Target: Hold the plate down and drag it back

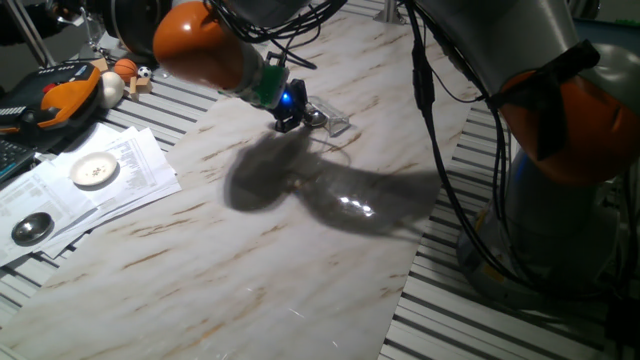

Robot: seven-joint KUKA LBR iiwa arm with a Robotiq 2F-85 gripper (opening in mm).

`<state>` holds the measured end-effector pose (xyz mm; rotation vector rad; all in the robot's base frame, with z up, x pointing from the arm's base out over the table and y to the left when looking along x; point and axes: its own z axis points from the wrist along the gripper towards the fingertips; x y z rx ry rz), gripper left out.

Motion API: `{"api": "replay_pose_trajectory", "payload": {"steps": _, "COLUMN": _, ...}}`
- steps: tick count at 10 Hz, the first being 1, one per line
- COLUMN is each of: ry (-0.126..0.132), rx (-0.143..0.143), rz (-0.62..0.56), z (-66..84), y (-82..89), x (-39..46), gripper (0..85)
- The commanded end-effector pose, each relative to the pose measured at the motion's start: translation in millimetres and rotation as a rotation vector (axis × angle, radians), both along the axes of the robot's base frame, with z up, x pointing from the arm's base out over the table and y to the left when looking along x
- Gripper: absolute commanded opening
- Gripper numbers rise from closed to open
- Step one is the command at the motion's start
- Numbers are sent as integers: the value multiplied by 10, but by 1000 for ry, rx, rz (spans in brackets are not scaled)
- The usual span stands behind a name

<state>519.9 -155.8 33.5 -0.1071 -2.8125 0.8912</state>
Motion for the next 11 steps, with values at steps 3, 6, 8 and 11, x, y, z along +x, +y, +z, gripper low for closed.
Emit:
{"api": "replay_pose_trajectory", "payload": {"steps": 3, "ry": -1, "rx": -15, "rz": 9, "z": -19, "y": -14, "x": 2, "gripper": 0}}
{"api": "replay_pose_trajectory", "payload": {"steps": 6, "ry": -2, "rx": -24, "rz": 15, "z": -32, "y": -23, "x": -2, "gripper": 0}}
{"api": "replay_pose_trajectory", "payload": {"steps": 8, "ry": -2, "rx": -29, "rz": 20, "z": -51, "y": -35, "x": -8, "gripper": 0}}
{"api": "replay_pose_trajectory", "payload": {"steps": 11, "ry": -5, "rx": -26, "rz": 22, "z": -70, "y": -40, "x": -7, "gripper": 0}}
